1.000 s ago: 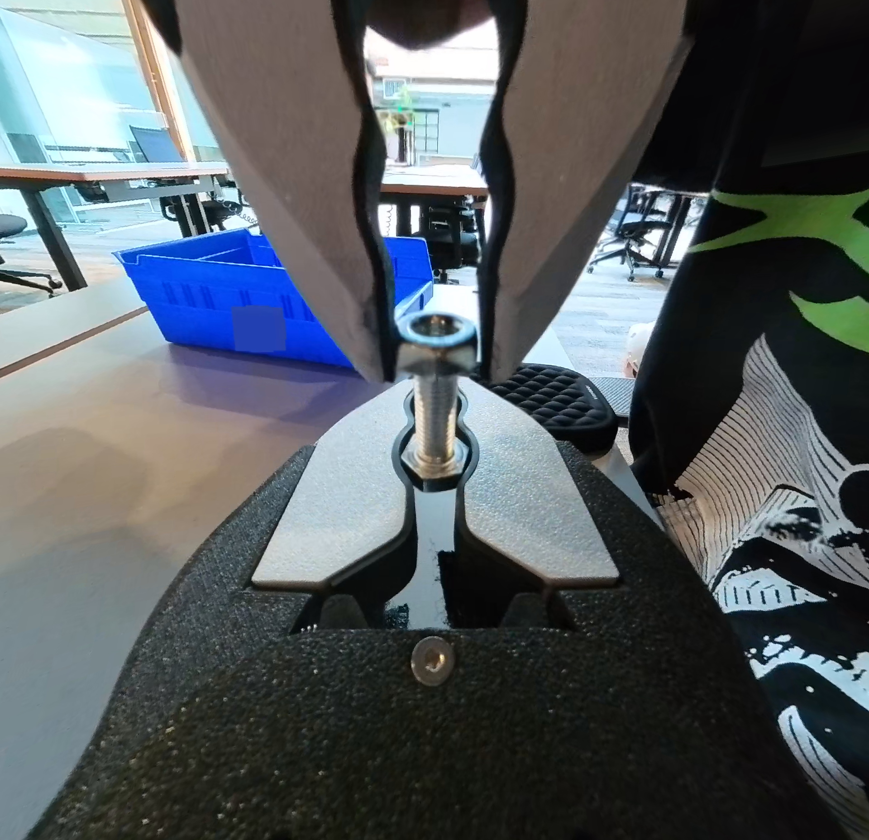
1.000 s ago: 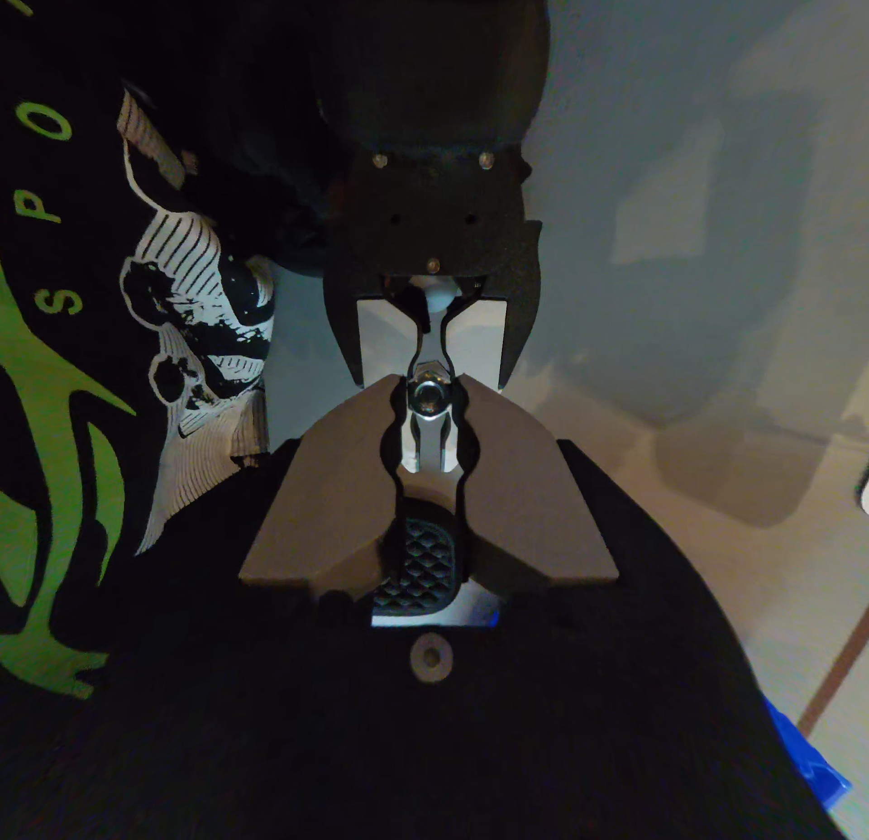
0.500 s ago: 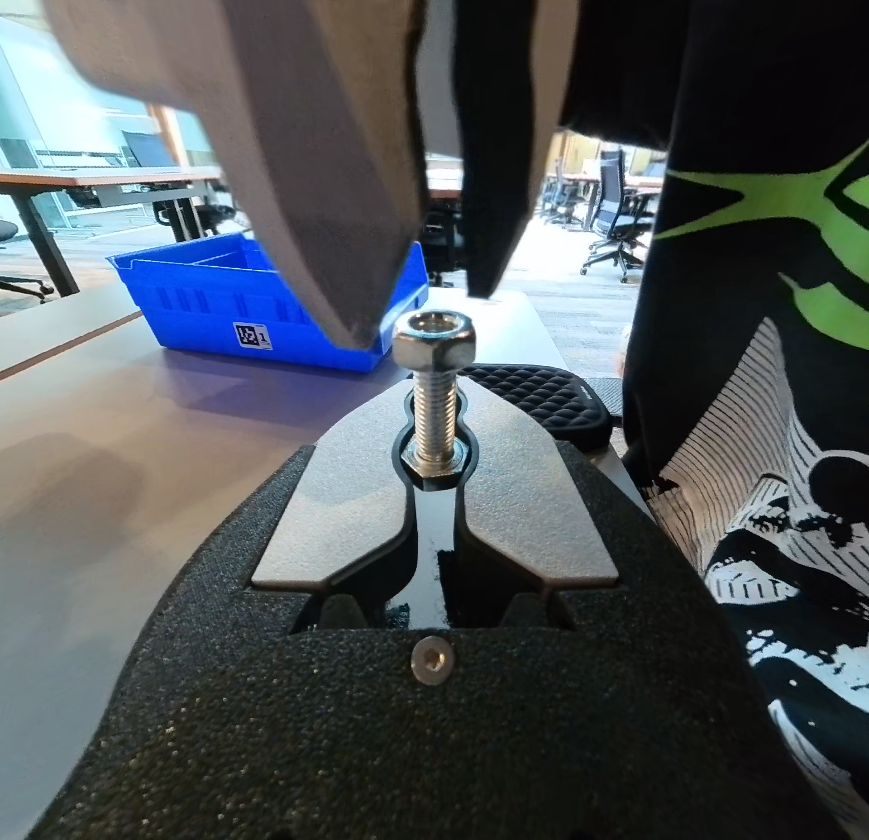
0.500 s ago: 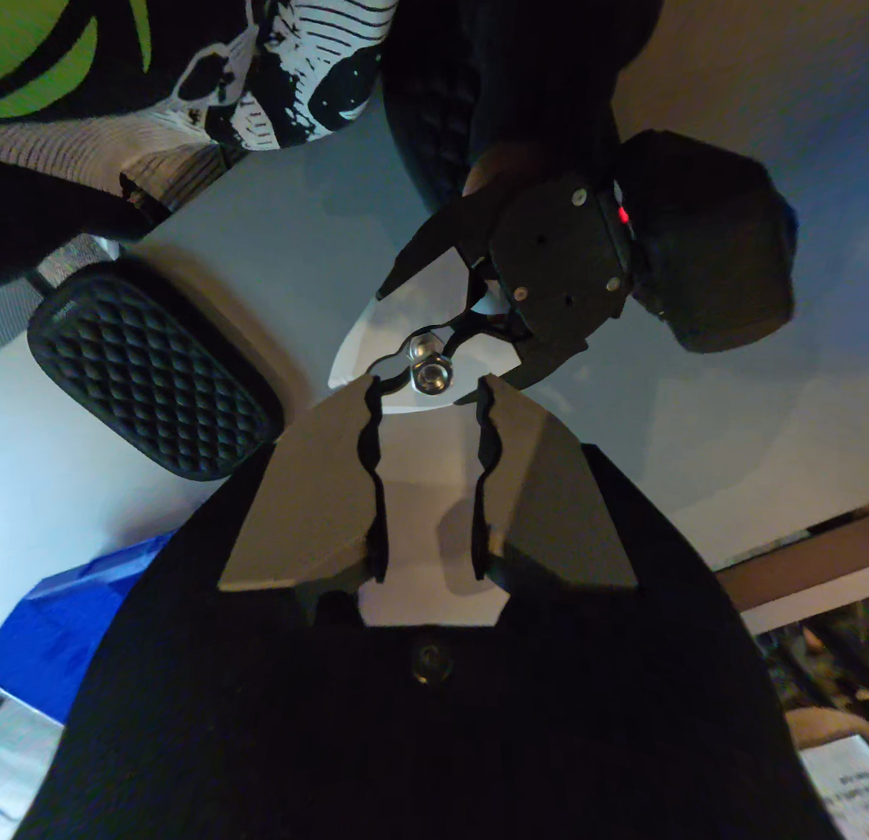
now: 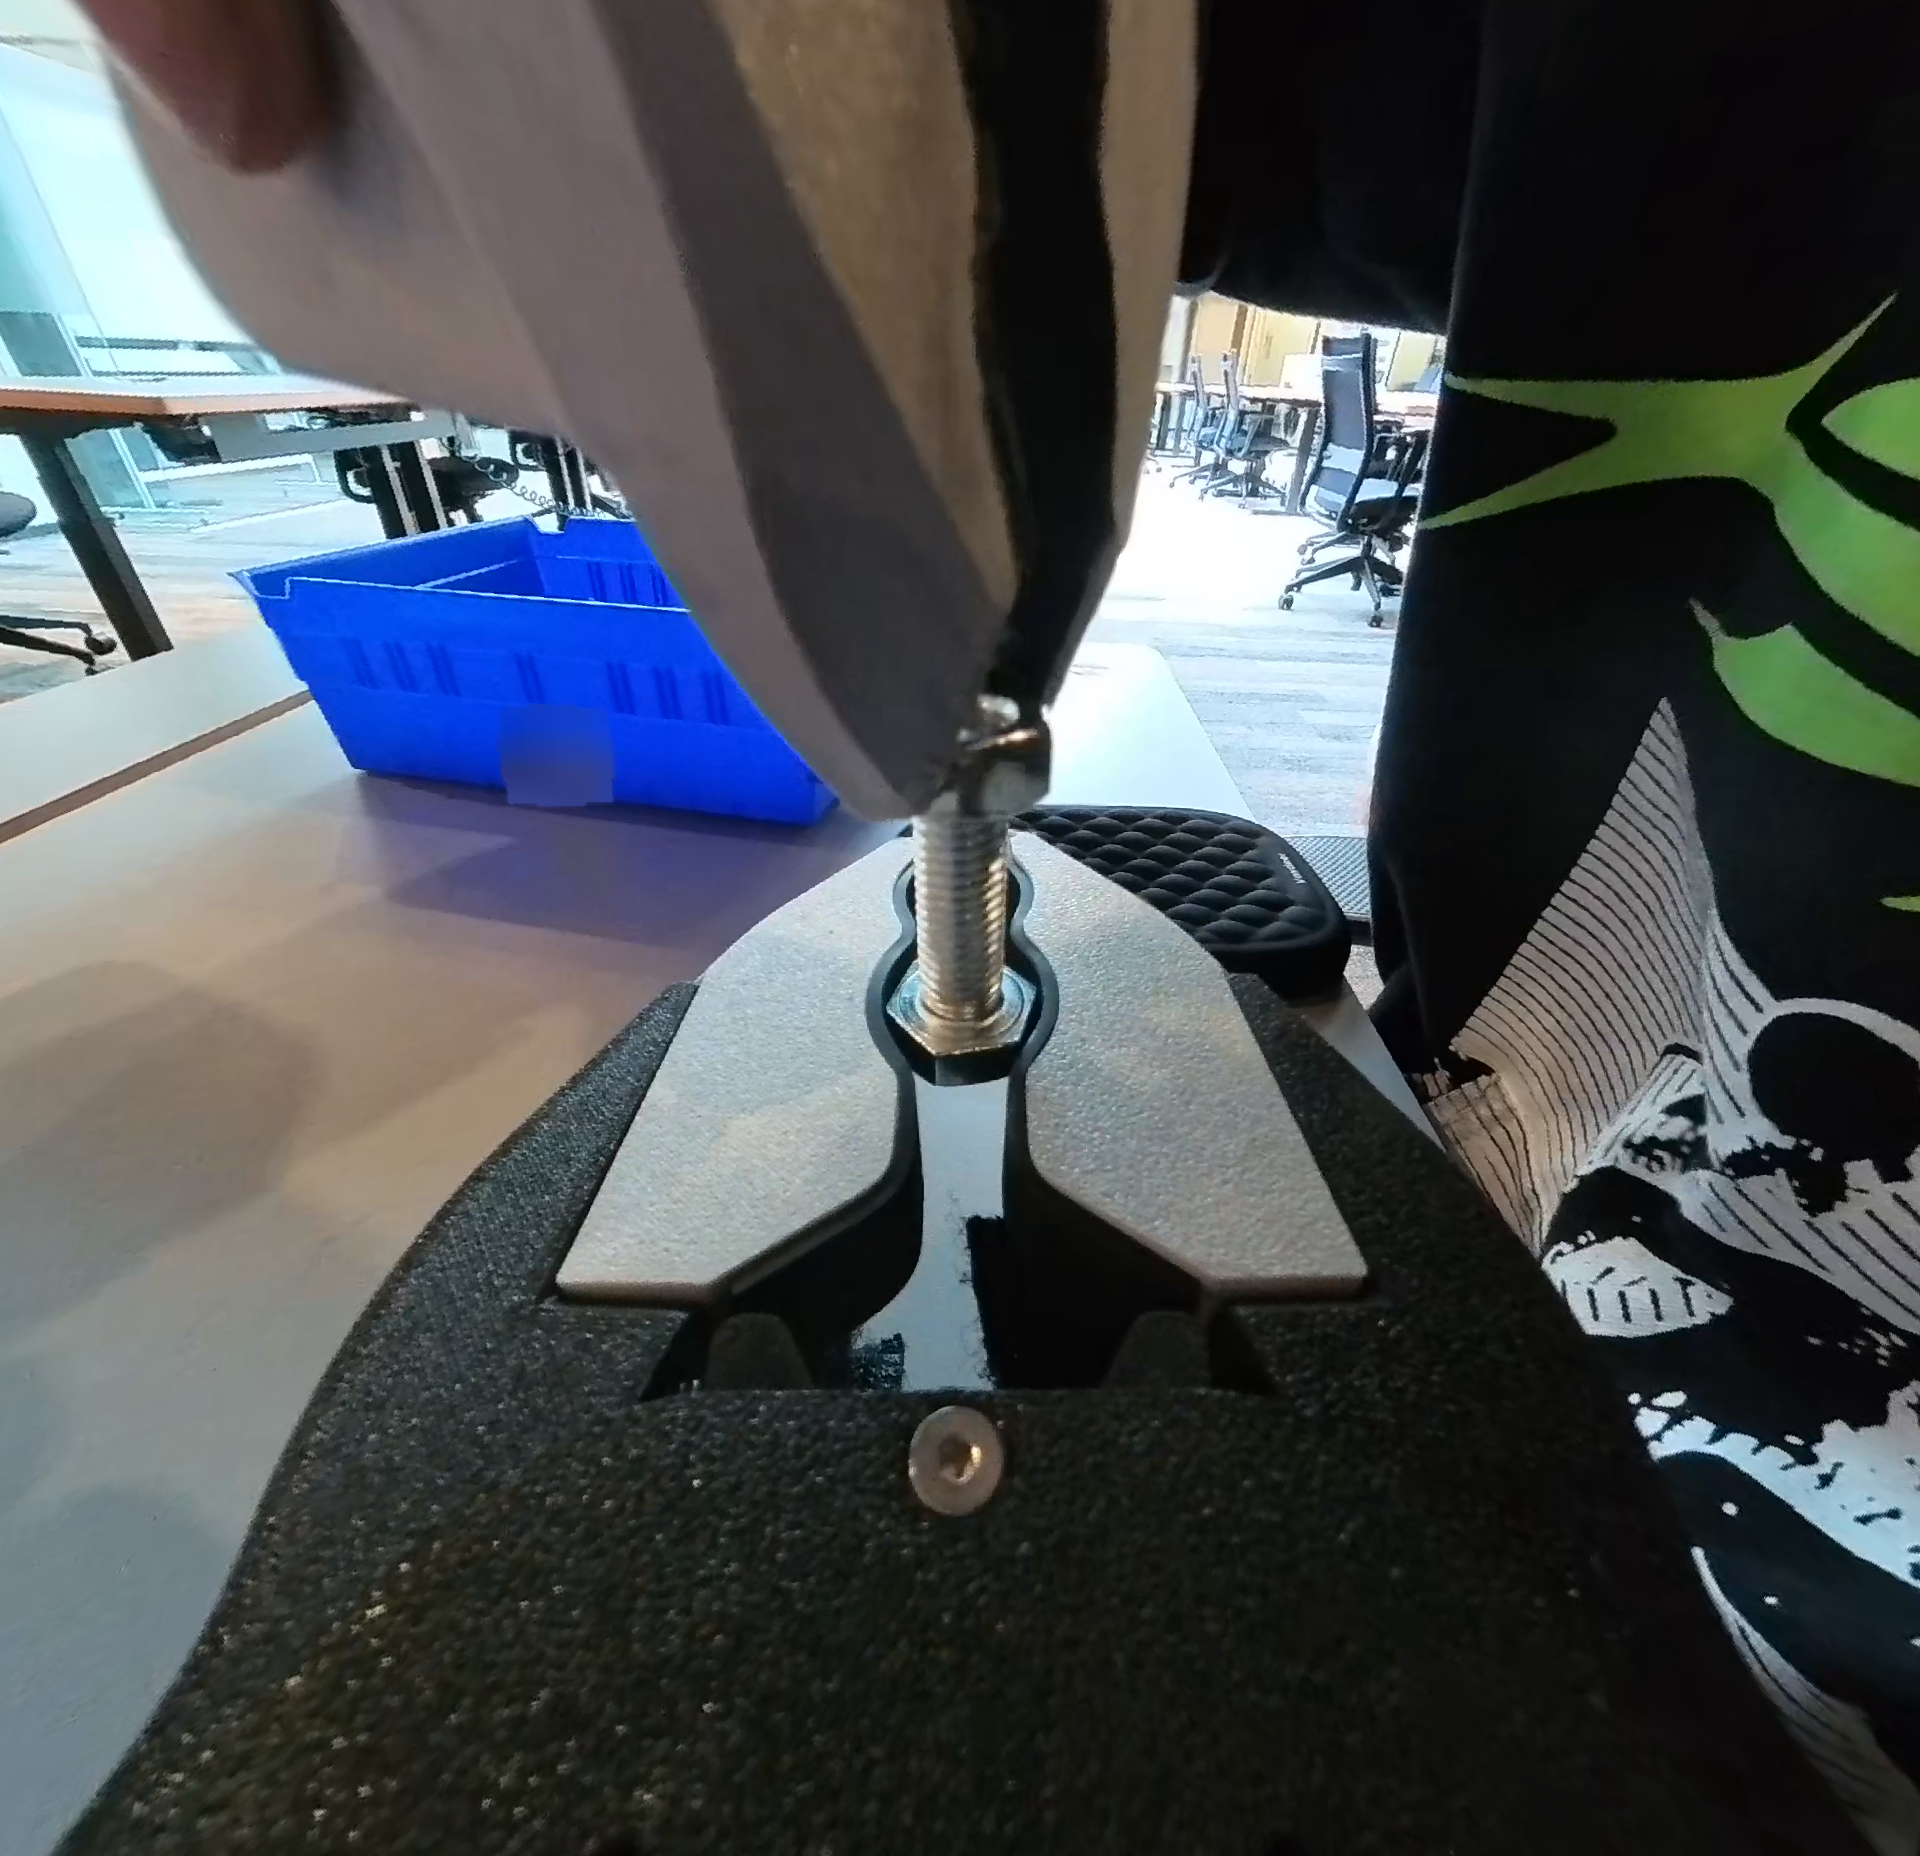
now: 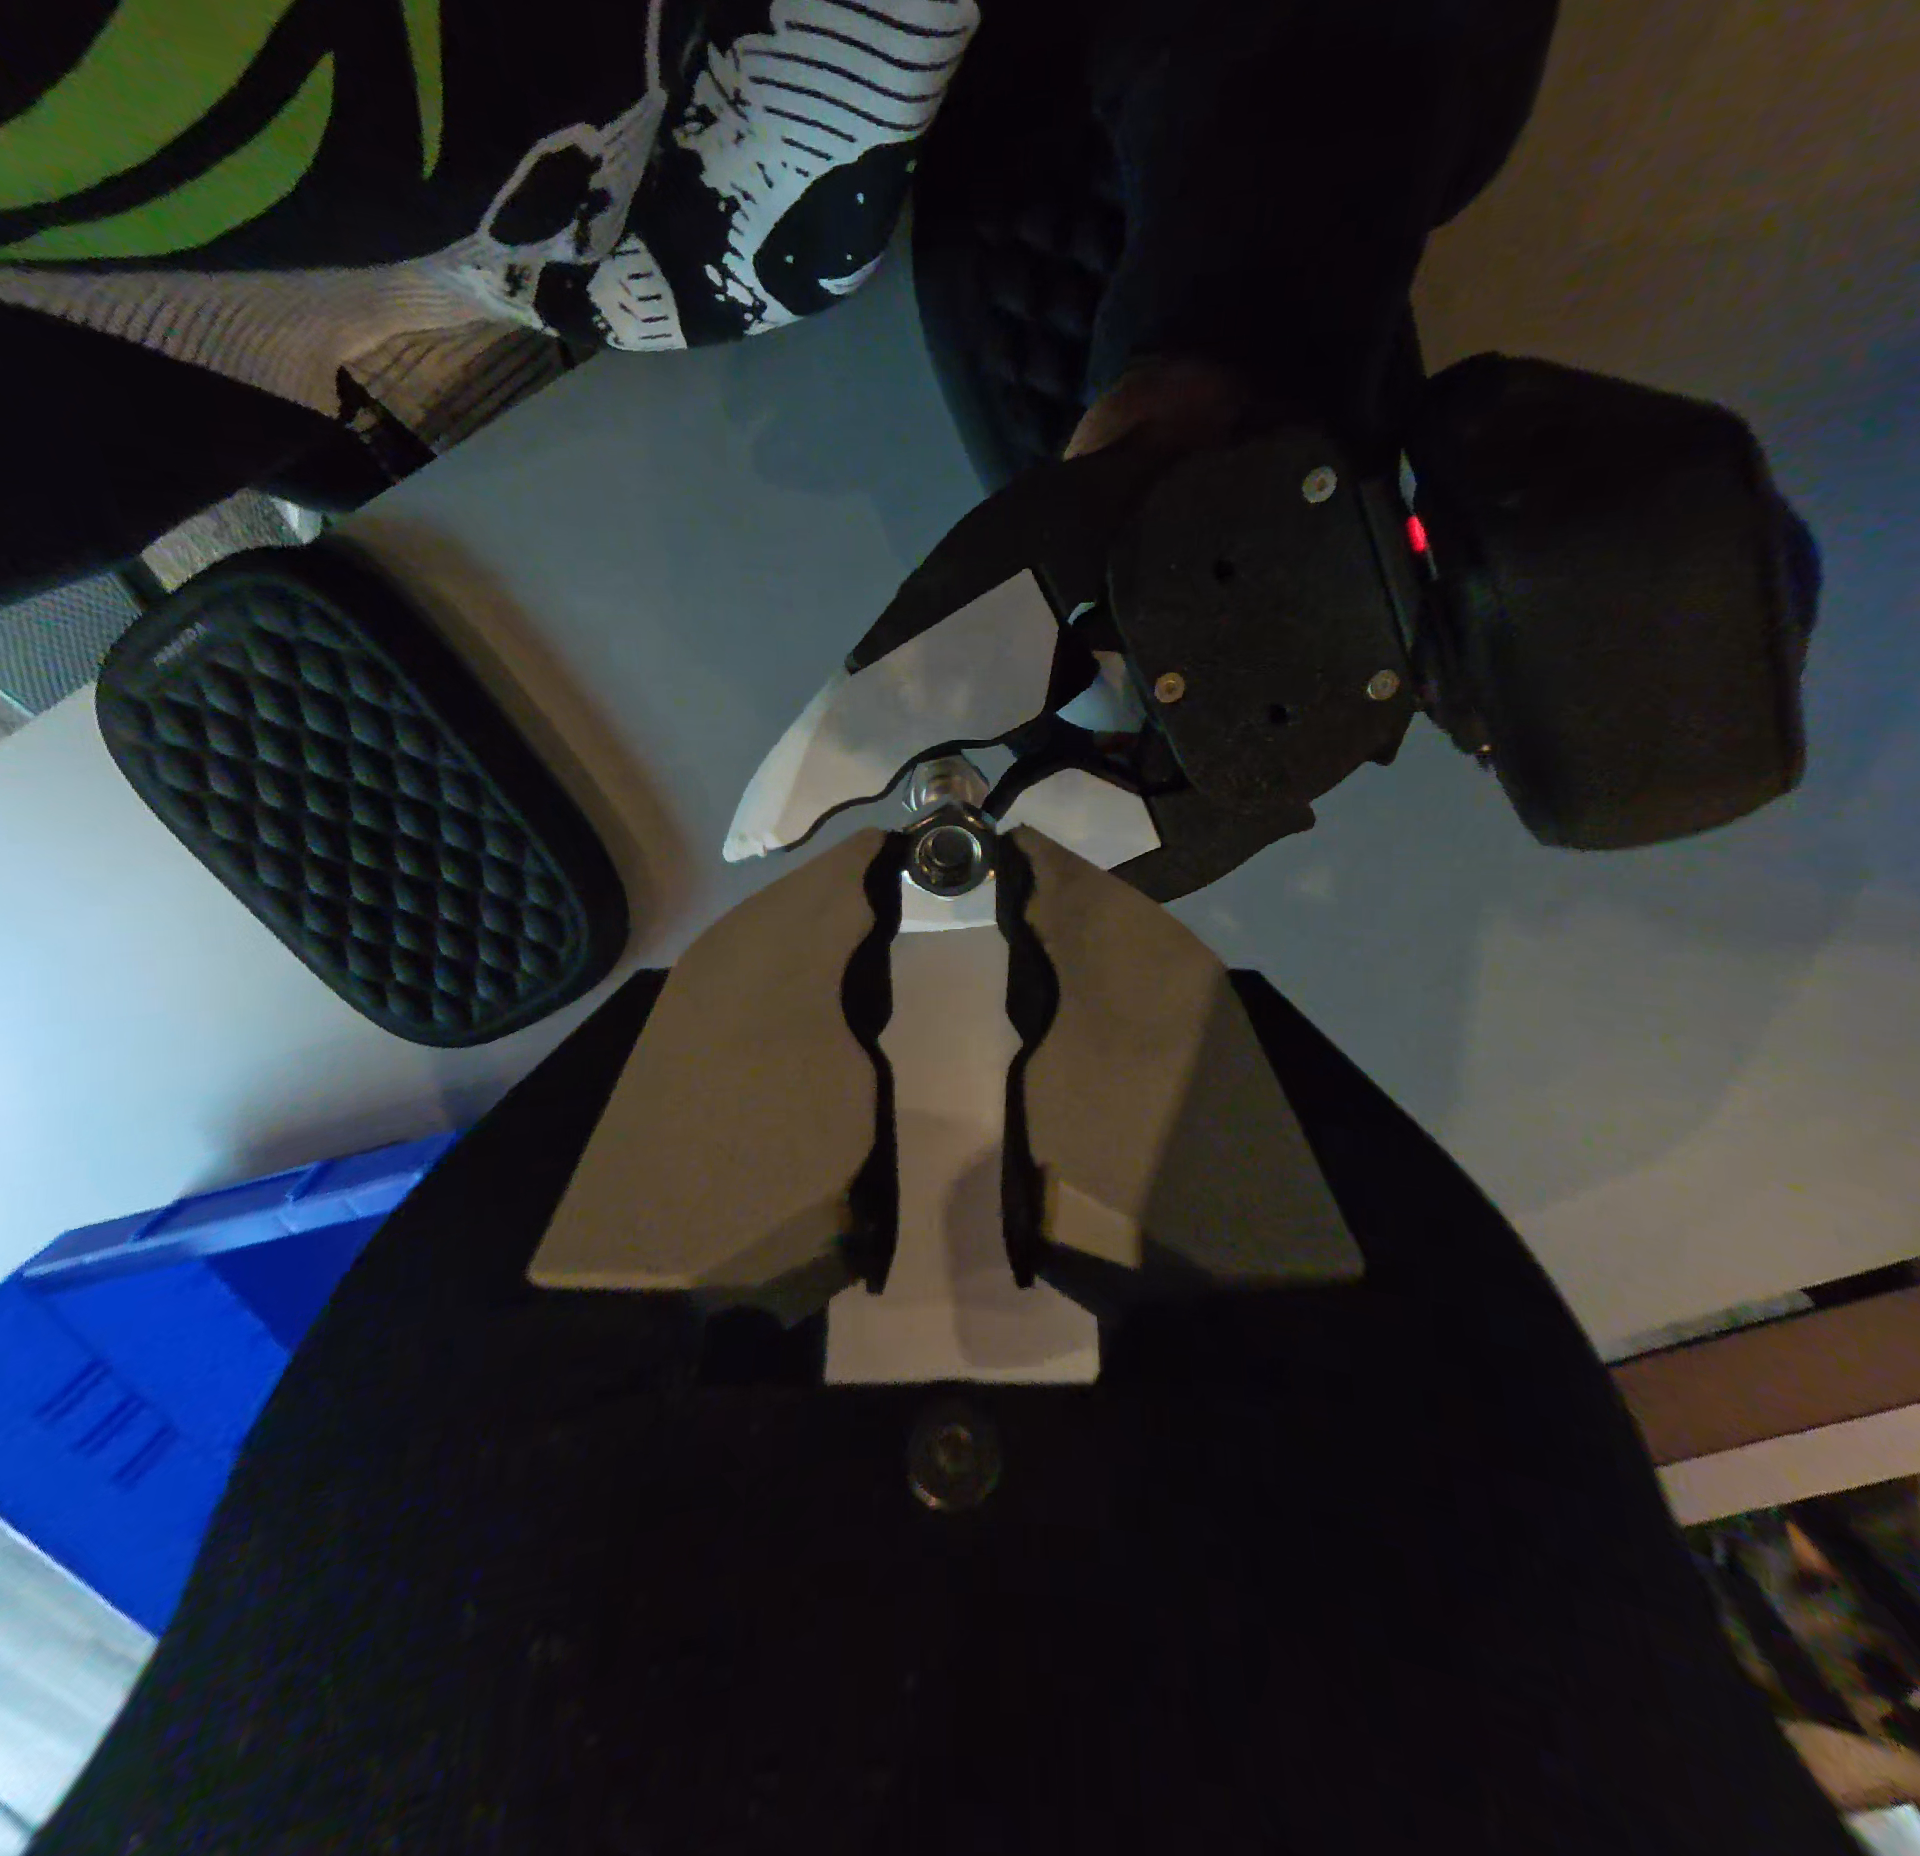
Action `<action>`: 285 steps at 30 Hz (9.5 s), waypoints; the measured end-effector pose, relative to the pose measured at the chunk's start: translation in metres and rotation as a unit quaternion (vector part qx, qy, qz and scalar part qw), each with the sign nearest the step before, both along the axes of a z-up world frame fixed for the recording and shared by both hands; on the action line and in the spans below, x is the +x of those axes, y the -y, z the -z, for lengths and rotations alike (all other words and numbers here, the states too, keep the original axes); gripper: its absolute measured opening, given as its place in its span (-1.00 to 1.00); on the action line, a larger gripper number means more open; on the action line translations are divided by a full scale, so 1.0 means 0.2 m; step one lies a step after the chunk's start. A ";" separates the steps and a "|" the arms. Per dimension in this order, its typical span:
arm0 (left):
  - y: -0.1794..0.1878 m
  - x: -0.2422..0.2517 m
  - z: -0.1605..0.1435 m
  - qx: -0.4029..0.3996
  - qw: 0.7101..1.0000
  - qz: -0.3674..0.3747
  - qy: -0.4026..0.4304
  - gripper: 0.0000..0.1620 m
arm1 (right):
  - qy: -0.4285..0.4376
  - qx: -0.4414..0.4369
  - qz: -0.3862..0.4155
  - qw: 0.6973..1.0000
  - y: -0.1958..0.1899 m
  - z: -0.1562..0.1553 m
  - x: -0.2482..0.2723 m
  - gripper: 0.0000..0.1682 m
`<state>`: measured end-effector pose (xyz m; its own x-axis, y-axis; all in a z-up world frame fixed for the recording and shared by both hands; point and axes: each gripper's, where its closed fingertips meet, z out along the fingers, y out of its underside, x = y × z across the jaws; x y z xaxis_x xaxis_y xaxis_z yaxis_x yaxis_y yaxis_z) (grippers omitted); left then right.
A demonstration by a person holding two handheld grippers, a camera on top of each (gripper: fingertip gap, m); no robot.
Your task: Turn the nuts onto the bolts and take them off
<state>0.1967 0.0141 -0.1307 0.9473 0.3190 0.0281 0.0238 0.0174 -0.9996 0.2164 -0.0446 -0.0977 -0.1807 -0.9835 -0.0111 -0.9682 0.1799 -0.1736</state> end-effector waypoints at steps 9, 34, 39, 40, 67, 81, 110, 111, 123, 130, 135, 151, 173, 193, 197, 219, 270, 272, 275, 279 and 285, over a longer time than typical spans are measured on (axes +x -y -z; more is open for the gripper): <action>0.00 0.00 0.01 -0.006 1.000 -0.002 -0.003 -0.86 | -0.015 -0.014 0.188 0.982 -0.01 0.00 0.00 -0.80; 0.00 0.00 0.01 -0.007 1.000 0.003 -0.003 -0.86 | -0.035 -0.028 0.003 0.999 -0.02 -0.03 0.02 -0.62; 0.00 -0.01 0.00 -0.003 1.000 0.002 -0.002 -0.86 | -0.037 -0.001 -0.045 0.998 0.00 -0.02 0.01 -0.67; 0.00 -0.01 0.00 -0.003 1.000 0.002 -0.002 -0.86 | -0.040 0.001 -0.047 0.998 0.00 -0.01 0.00 -0.69; -0.01 -0.02 0.01 -0.008 1.000 -0.002 -0.002 -0.86 | -0.033 0.005 0.384 0.923 0.00 0.02 0.00 -0.80; -0.01 -0.02 0.00 -0.003 1.000 0.004 -0.005 -0.86 | -0.043 -0.064 0.181 0.980 0.01 -0.06 0.00 -0.56; -0.01 -0.02 0.00 0.001 1.000 -0.004 -0.004 -0.86 | -0.036 0.026 0.222 0.974 0.00 0.01 -0.01 -0.80; -0.01 -0.02 0.00 -0.001 1.000 -0.004 -0.004 -0.86 | -0.033 0.030 0.258 0.965 0.00 0.01 -0.01 -0.80; -0.01 -0.02 0.00 0.001 1.000 -0.004 -0.001 -0.86 | 0.004 0.007 0.470 0.883 0.00 0.02 0.00 -0.60; -0.01 -0.01 0.00 -0.002 1.000 0.004 -0.002 -0.86 | -0.024 -0.045 0.173 0.984 -0.01 -0.05 -0.02 -0.38; -0.01 -0.01 0.00 -0.002 1.000 0.005 -0.003 -0.86 | -0.025 -0.009 -0.001 1.000 -0.02 -0.04 0.01 -0.45; -0.01 -0.01 0.00 0.000 1.000 0.006 -0.002 -0.86 | -0.031 0.025 -0.069 0.997 0.00 0.01 0.01 -0.80; -0.01 -0.01 0.00 0.000 1.000 0.001 -0.002 -0.86 | 0.018 -0.001 0.485 0.875 0.03 0.02 -0.01 -0.80; 0.00 -0.01 -0.02 0.008 1.000 0.005 -0.004 -0.86 | 0.010 -0.006 -0.007 1.000 0.01 -0.06 0.01 -0.66; 0.00 0.00 -0.02 0.008 1.000 0.006 -0.005 -0.86 | -0.002 0.003 -0.031 1.000 0.02 -0.03 0.00 -0.77; -0.01 -0.01 0.01 -0.007 1.000 -0.004 -0.001 -0.86 | -0.015 -0.001 0.421 0.907 0.00 0.01 -0.03 -0.80; -0.02 0.00 0.00 -0.006 1.000 0.008 -0.010 -0.86 | -0.009 0.025 0.020 0.999 -0.01 -0.02 0.02 -0.70; -0.02 0.00 0.00 -0.007 1.000 0.009 -0.010 -0.86 | -0.014 0.037 0.017 0.999 -0.02 0.00 0.02 -0.68; -0.02 0.00 0.00 -0.008 1.000 0.009 -0.010 -0.86 | -0.021 0.038 0.016 0.999 -0.02 0.01 0.00 -0.80; -0.01 -0.01 0.00 -0.007 1.000 -0.002 -0.008 -0.86 | -0.016 0.029 0.080 0.996 -0.01 0.01 0.00 -0.80; 0.00 -0.03 0.00 -0.009 1.000 -0.016 -0.004 -0.86 | -0.027 0.021 0.313 0.949 -0.01 0.02 -0.01 -0.80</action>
